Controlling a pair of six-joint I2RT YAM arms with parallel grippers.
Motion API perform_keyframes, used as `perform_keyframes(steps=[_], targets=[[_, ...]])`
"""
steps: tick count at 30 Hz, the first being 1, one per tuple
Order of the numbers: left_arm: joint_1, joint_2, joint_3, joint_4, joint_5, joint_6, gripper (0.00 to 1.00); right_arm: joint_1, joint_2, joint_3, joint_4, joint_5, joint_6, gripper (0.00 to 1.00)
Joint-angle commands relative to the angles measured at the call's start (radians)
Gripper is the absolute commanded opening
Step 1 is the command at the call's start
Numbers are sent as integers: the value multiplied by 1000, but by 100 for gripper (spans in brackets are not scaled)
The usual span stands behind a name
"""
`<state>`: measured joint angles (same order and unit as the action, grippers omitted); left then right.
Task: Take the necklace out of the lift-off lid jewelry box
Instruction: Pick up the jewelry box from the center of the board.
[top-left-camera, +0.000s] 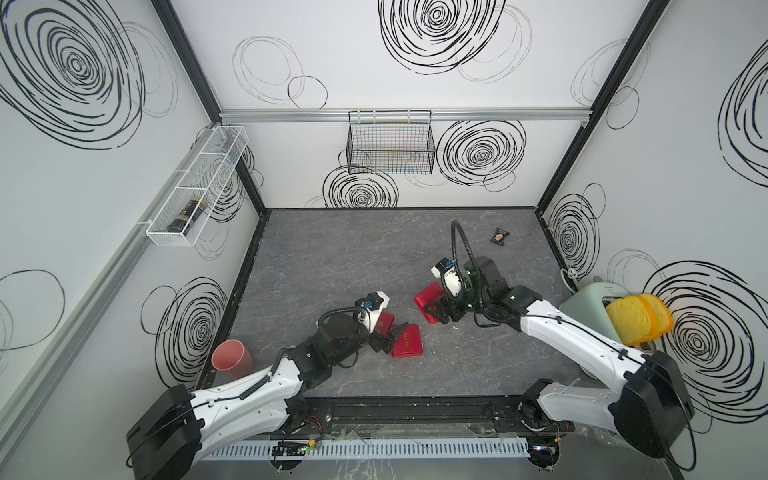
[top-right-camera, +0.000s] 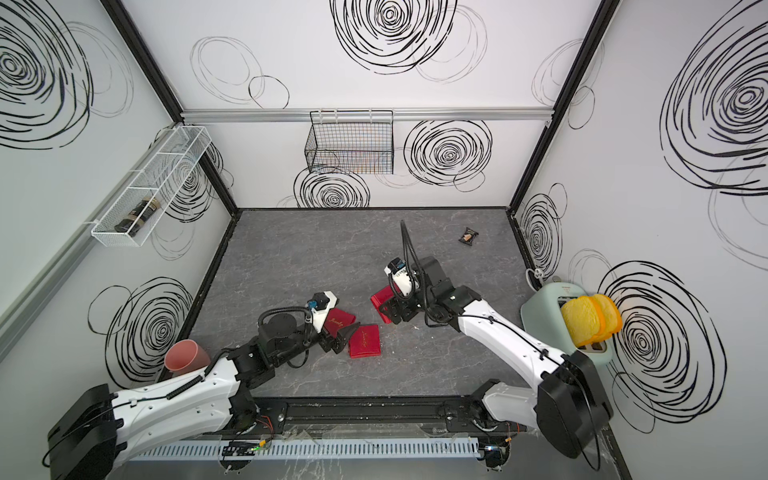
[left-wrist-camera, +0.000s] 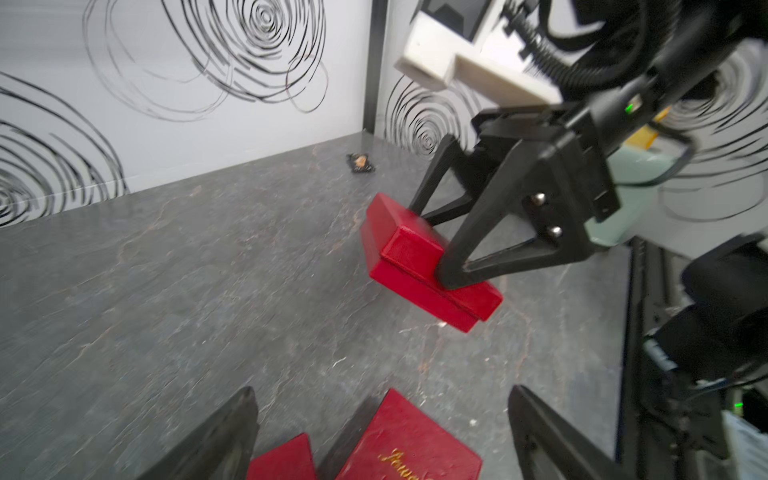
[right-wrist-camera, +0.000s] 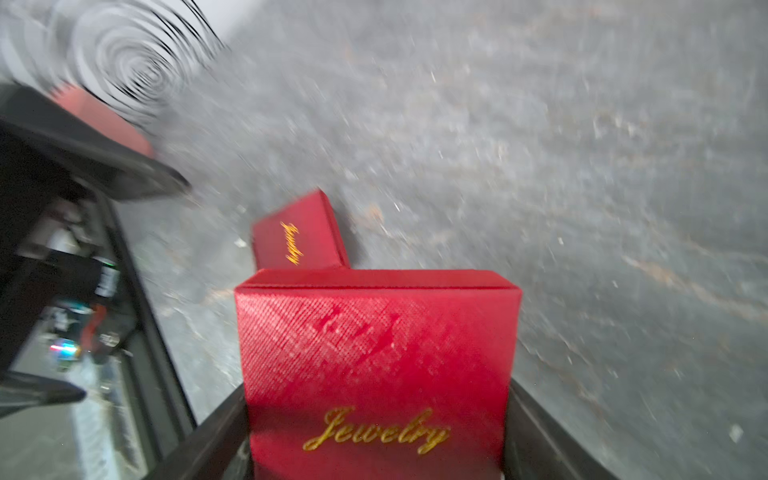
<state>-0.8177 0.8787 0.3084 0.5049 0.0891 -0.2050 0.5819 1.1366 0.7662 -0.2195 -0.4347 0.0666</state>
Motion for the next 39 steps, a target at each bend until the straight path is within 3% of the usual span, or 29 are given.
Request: perform_keyframes(steps=[1,7,14,19,30,39], targets=[[55,-36,-13,246,189,-253,96,-36,-83,-82,225,-237,88,73],[180,39,-59,575,490,-506,96,-60,-166,-143,429,-461,202,73],[198,145,-66,820,608,-608,96,-44,-142,-109,500,-566,297,71],[196,146,-62,800,607,-580,96,10,-114,-78,507,-574,296,71],[174,52,-15,503,540,-424,96,91,-94,-38,532,-564,294,71],[163,91,-19,650,625,-505,96,113,-68,-36,575,-585,311,70]])
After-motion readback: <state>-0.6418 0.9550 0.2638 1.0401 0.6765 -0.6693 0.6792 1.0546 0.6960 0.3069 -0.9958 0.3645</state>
